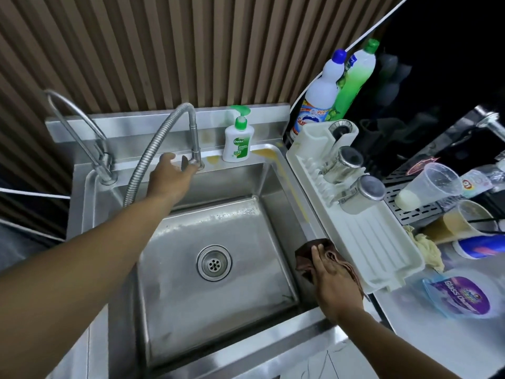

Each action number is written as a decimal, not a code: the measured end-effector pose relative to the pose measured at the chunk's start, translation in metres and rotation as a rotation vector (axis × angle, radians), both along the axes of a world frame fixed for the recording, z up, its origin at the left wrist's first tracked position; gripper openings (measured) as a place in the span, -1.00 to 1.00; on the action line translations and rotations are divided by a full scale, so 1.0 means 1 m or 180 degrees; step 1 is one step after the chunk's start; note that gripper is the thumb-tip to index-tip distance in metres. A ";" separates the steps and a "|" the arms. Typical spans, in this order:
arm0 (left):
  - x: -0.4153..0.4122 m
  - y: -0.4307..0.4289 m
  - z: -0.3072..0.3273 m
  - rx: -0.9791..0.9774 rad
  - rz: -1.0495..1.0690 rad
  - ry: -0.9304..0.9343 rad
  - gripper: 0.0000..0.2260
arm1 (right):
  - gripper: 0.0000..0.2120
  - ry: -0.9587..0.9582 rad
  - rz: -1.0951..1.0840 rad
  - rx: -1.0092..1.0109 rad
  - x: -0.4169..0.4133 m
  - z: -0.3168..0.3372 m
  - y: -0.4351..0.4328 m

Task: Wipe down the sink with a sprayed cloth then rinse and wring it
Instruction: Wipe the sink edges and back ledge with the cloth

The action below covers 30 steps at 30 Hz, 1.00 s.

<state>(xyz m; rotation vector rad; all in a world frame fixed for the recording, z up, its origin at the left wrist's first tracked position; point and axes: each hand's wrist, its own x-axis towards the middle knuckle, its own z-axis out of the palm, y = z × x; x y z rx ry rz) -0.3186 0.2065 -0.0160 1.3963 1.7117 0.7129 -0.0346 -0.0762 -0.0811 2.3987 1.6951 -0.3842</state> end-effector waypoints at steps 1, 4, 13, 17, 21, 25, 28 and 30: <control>0.000 0.003 -0.002 0.0044 0.0014 -0.0017 -0.37 | -0.32 0.0035 -0.0028 -0.0021 -0.002 0.001 0.005; 0.020 0.006 -0.003 0.0161 0.0016 -0.0214 -0.43 | -0.34 0.0059 -0.0057 -0.0096 -0.002 0.001 0.028; 0.082 0.038 0.013 0.0471 0.0788 -0.0218 -0.53 | -0.36 0.0173 -0.0018 -0.0129 0.004 0.000 0.089; 0.080 0.056 0.011 0.0255 0.0744 0.0028 -0.70 | -0.37 0.0172 0.0066 -0.0158 0.006 -0.001 0.097; 0.074 0.063 0.002 0.0244 0.0535 0.0300 -0.79 | -0.37 0.0142 0.0102 -0.0131 0.008 -0.005 0.083; 0.071 0.070 -0.004 0.0226 0.0426 0.0405 -0.78 | -0.38 0.0072 0.0176 -0.0147 0.008 -0.008 0.047; 0.068 0.074 -0.010 0.0281 0.0323 0.0476 -0.77 | -0.34 0.0078 0.0101 -0.0055 0.007 -0.010 0.025; 0.066 0.076 -0.013 0.0326 0.0282 0.0473 -0.78 | -0.32 0.0068 0.0122 -0.0175 0.003 -0.008 0.024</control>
